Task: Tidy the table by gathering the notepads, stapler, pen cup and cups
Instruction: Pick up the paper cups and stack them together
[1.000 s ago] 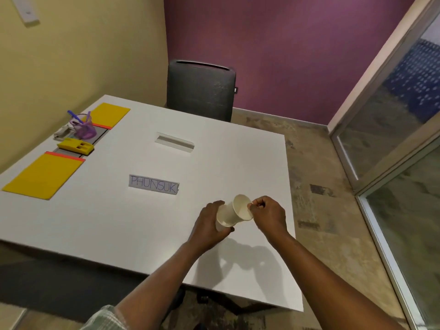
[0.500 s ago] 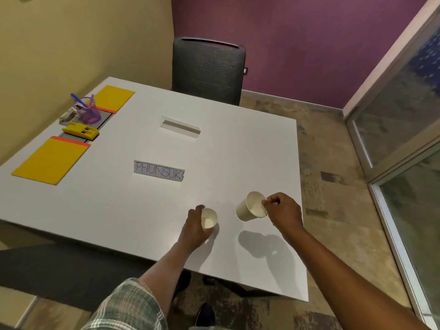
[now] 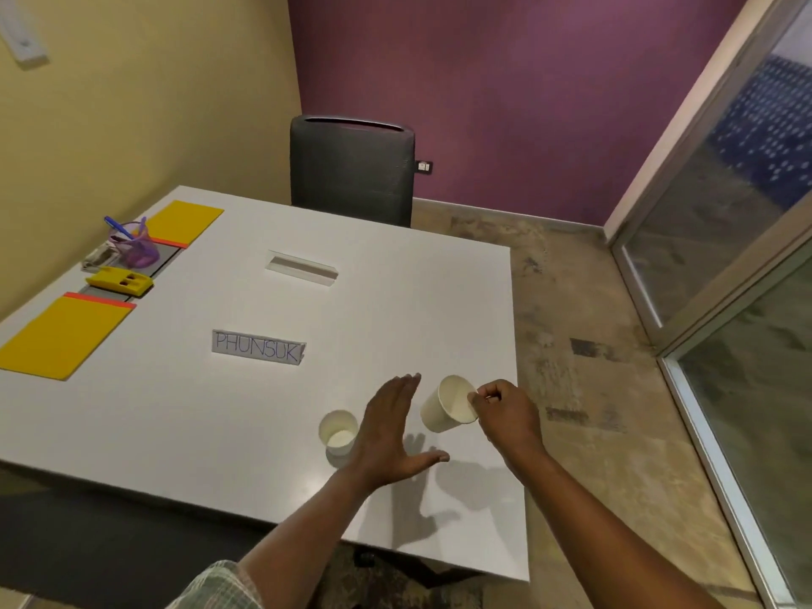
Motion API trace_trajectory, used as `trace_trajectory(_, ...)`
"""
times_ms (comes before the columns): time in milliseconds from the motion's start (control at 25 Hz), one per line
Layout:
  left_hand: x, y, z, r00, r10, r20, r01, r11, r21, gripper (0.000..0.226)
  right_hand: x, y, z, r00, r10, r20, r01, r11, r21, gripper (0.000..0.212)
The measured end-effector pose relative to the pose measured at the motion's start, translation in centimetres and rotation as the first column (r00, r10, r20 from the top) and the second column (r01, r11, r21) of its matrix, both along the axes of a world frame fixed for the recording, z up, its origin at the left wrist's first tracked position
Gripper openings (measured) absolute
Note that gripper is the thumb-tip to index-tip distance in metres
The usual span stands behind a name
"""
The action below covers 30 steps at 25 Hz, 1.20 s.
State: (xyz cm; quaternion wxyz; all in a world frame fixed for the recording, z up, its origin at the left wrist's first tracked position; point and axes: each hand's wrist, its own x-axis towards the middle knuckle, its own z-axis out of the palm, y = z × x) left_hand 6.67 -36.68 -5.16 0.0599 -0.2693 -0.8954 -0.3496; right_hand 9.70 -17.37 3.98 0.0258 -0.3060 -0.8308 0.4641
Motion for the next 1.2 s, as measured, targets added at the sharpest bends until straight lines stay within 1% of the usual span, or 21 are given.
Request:
trace_trajectory(40, 0.4, 0.8, 0.2, 1.000, -0.008, 0.017, 0.007, 0.999, 0.047, 0.113, 0.0, 0.1, -0.3, 1.000, 0.004, 0.006, -0.004, 1.000, 0.001, 0.006)
trace_trajectory(120, 2.2, 5.2, 1.5, 0.999, -0.031, 0.035, 0.026, 0.990, 0.141, 0.095, 1.7, 3.3, 0.2, 1.000, -0.018, -0.015, 0.018, 1.000, -0.003, 0.007)
trace_trajectory(200, 4.1, 9.8, 2.5, 0.999, -0.030, 0.034, 0.024, 0.986, 0.164, 0.075, 3.8, 7.0, 0.7, 0.999, -0.026, -0.019, 0.027, 1.000, 0.009, 0.009)
trace_trajectory(240, 4.2, 10.2, 2.4, 0.999, -0.021, 0.048, 0.012, 0.983, 0.181, 0.069, 3.8, 7.2, 0.5, 1.000, -0.015, -0.021, 0.015, 1.000, 0.017, 0.011)
trace_trajectory(320, 5.8, 14.5, 2.9, 0.999, -0.026, 0.029, 0.020, 0.981, 0.193, 0.064, 6.1, 11.0, 1.1, 0.997, -0.036, -0.063, 0.035, 0.999, -0.010, 0.013)
trace_trajectory(400, 7.0, 18.5, 3.1, 0.999, -0.036, 0.031, 0.029, 0.982, 0.187, 0.063, 8.0, 14.6, 1.3, 0.996, -0.060, -0.065, 0.057, 0.997, -0.046, 0.015)
trace_trajectory(440, 6.9, 18.6, 2.9, 0.999, -0.022, 0.048, 0.012, 0.980, 0.198, 0.064, 8.0, 14.7, 1.3, 0.998, -0.043, -0.051, 0.041, 0.998, -0.050, 0.017)
trace_trajectory(560, 7.8, 23.3, 3.0, 0.999, 0.002, 0.041, -0.010, 0.980, 0.199, 0.065, 9.6, 18.6, 1.8, 1.000, -0.016, -0.019, 0.015, 0.998, -0.063, 0.021)
trace_trajectory(640, 7.9, 25.3, 3.1, 0.998, 0.006, 0.059, -0.017, 0.983, 0.184, 0.064, 9.7, 20.4, 2.1, 1.000, 0.006, -0.012, -0.007, 0.999, -0.043, 0.022)
trace_trajectory(760, 6.9, 28.5, 2.9, 1.000, 0.014, 0.024, -0.018, 0.986, 0.165, 0.064, 8.9, 23.6, 2.5, 0.999, 0.045, -0.016, -0.045, 0.999, 0.008, 0.020)
trace_trajectory(840, 5.9, 29.9, 3.2, 0.999, 0.003, 0.034, -0.008, 0.985, 0.172, 0.066, 8.0, 25.1, 2.7, 0.998, 0.066, -0.016, -0.065, 0.997, 0.039, 0.021)
trace_trajectory(960, 3.3, 33.0, 2.8, 0.999, 0.006, 0.032, -0.012, 0.981, 0.193, 0.067, 5.4, 28.2, 2.3, 0.997, 0.073, -0.012, -0.072, 0.996, 0.053, 0.021)
trace_trajectory(1040, 1.6, 34.8, 3.1, 0.998, 0.007, 0.055, -0.019, 0.975, 0.220, 0.069, 3.4, 29.9, 2.2, 0.997, 0.077, 0.002, -0.077, 0.995, 0.057, 0.021)
trace_trajectory(1200, -5.1, 40.1, 1.6, 0.995, 0.048, 0.082, -0.066, 0.968, 0.242, 0.074, -4.5, 35.4, 1.1, 0.990, 0.135, 0.049, -0.140, 0.985, 0.101, 0.018)
